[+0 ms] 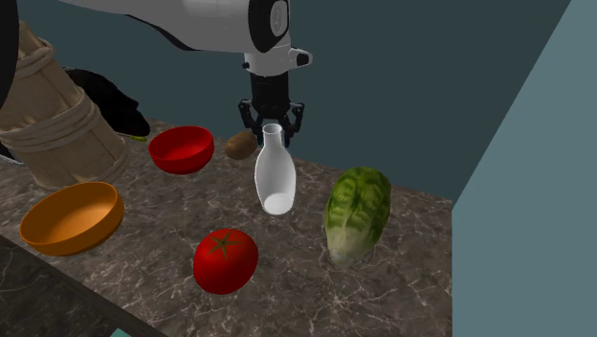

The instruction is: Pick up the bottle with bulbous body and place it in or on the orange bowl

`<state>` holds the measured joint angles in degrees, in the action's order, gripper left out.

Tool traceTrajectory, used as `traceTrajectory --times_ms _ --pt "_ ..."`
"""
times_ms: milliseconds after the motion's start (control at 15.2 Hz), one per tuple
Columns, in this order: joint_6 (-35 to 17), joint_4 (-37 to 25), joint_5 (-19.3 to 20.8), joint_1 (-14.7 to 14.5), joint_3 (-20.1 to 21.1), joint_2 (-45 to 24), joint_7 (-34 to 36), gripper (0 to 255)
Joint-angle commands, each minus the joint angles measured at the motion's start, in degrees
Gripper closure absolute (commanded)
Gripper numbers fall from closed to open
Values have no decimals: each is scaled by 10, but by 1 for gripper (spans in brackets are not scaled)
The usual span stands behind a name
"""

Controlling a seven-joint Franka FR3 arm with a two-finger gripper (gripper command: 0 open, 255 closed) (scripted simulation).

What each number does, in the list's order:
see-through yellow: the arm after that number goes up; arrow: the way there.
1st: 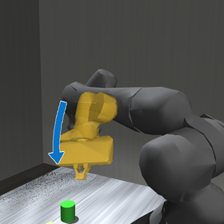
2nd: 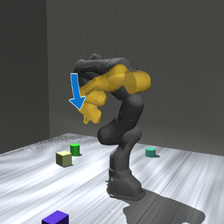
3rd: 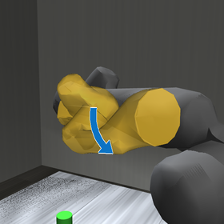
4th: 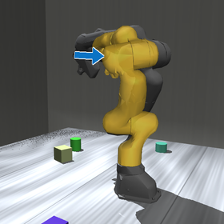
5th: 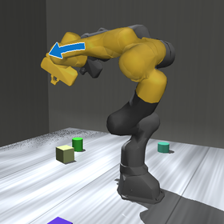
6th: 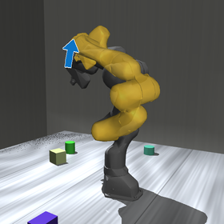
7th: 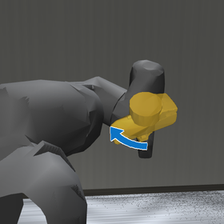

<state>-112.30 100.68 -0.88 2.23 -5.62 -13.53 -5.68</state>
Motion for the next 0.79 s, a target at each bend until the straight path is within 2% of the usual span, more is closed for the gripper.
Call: traceTrajectory --times_ms 0,528,726 --pt "0 0 0 0 0 0 0 255" --pt "0 0 0 0 0 0 0 255" --pt "21 -16 1 0 0 6 0 255"
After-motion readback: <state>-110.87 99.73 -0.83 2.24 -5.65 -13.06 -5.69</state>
